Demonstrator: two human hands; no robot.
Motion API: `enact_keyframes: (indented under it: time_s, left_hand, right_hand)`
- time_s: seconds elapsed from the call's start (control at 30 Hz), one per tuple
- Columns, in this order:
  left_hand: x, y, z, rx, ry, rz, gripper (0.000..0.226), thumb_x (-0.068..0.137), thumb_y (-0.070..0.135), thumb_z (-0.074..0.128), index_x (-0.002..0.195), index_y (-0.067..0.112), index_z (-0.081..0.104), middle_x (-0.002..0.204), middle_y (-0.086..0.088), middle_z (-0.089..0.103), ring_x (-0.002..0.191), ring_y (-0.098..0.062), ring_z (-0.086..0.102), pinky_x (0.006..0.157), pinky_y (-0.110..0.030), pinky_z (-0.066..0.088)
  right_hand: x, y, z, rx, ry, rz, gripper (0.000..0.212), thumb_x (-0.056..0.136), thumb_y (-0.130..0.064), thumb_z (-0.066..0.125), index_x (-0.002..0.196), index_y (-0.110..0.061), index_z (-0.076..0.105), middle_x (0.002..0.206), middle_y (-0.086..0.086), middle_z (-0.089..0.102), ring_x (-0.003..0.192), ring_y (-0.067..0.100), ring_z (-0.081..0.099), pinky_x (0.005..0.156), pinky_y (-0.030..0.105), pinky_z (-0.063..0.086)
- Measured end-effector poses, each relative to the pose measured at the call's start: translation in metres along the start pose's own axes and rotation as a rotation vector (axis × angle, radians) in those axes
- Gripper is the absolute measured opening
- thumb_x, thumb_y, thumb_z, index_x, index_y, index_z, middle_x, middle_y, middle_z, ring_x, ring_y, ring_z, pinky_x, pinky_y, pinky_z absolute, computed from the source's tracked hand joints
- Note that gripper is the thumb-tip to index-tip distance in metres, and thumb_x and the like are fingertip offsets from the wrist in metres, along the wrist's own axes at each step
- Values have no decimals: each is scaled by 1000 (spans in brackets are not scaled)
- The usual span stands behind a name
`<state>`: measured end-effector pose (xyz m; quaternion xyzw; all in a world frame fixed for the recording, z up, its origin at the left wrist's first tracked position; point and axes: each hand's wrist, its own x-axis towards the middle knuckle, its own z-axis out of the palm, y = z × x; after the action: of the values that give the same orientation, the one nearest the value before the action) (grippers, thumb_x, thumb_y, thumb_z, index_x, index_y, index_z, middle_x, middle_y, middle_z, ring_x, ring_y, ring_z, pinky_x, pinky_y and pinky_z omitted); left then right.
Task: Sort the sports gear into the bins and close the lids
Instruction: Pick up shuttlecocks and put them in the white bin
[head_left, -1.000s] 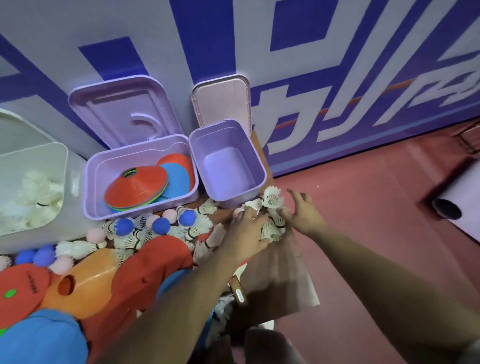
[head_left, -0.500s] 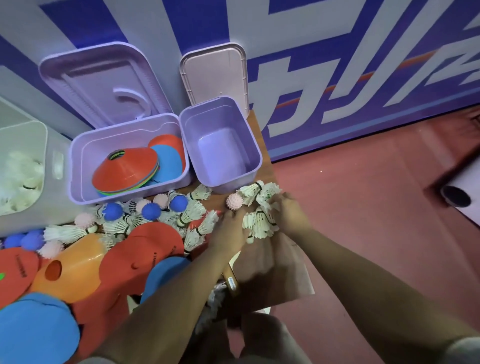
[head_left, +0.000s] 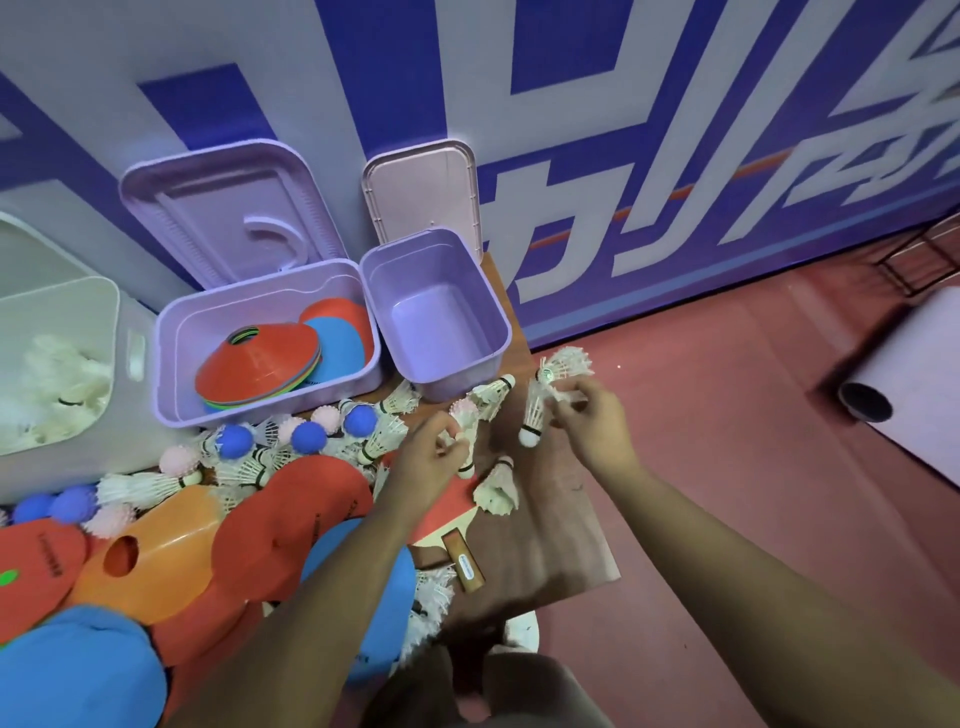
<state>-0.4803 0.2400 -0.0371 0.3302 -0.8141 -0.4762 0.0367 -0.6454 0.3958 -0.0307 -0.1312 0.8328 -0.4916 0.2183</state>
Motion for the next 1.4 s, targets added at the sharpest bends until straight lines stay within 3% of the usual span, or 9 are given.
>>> enact_keyframes:
  time_s: [0.1, 0.3, 0.4, 0.57, 0.77, 0.93, 1.07, 1.17, 1.4]
  left_hand:
    - [-3, 6, -10, -21, 33, -23, 19, 83, 25, 65, 87, 36, 50, 86, 8, 53, 59, -8, 51, 62, -28, 43]
    - [-20, 4, -23, -128, 51, -95, 60, 66, 45, 72, 120, 42, 47, 115, 7, 57, 102, -19, 63, 89, -44, 53]
    - [-31, 4, -24, -88, 18, -85, 56, 68, 35, 76, 120, 29, 57, 117, 5, 55, 102, -17, 60, 94, -40, 51]
    - [-41, 8, -21, -200, -116, -71, 48, 69, 33, 77, 108, 45, 52, 102, 8, 66, 88, -9, 65, 85, -42, 55]
    - [-43, 14, -13, -162, -255, -43, 55, 71, 43, 76, 119, 41, 48, 111, 6, 62, 105, -12, 61, 91, -27, 48]
    - [-40, 23, -4, -209, -301, -59, 60, 77, 39, 76, 128, 44, 46, 121, 12, 62, 113, -6, 58, 97, -26, 46]
    - [-37, 30, 3, -258, -254, -99, 49, 82, 37, 75, 124, 38, 50, 113, 19, 64, 108, 1, 58, 82, -17, 44]
    - [-33, 27, 2, -220, -205, -112, 29, 88, 34, 70, 112, 41, 55, 103, 26, 62, 101, 6, 60, 76, -11, 43]
    - [-21, 16, -3, -219, -148, -176, 59, 81, 43, 74, 132, 33, 48, 132, 14, 50, 125, -11, 50, 102, -28, 38]
  right_hand:
    - [-12, -14, 1, 199, 27, 99, 7, 88, -6, 68, 93, -9, 64, 73, 5, 61, 66, 19, 62, 75, 48, 60]
    - [-38, -9, 8, 400, 57, 261, 14, 89, -4, 65, 100, 5, 61, 73, 7, 61, 59, 16, 65, 68, 38, 61]
    - [-45, -12, 7, 492, 58, 267, 15, 89, -8, 67, 100, 1, 62, 76, 10, 65, 64, 19, 67, 69, 38, 59]
    - [-60, -34, 10, 585, -48, 204, 4, 90, -10, 66, 90, -10, 62, 74, 11, 67, 72, 28, 67, 70, 42, 54]
    - [-73, -38, 14, 462, -33, 43, 7, 92, -9, 64, 88, -10, 59, 72, 4, 67, 61, 12, 61, 62, 27, 51]
    - [-76, -26, 14, 407, -80, 23, 12, 86, -16, 71, 85, -9, 62, 75, 7, 66, 71, 25, 64, 75, 47, 57]
    - [-85, -24, 19, 359, -223, -22, 6, 86, -12, 72, 85, -9, 66, 75, 2, 66, 70, 12, 59, 71, 26, 48]
    - [-83, -20, 14, 352, -275, -47, 5, 89, -20, 71, 88, -15, 70, 86, 1, 70, 83, 14, 63, 85, 37, 52]
    - [-58, -29, -13, 485, -90, 24, 14, 97, -19, 59, 92, -9, 67, 90, 8, 70, 83, 17, 67, 73, 29, 55]
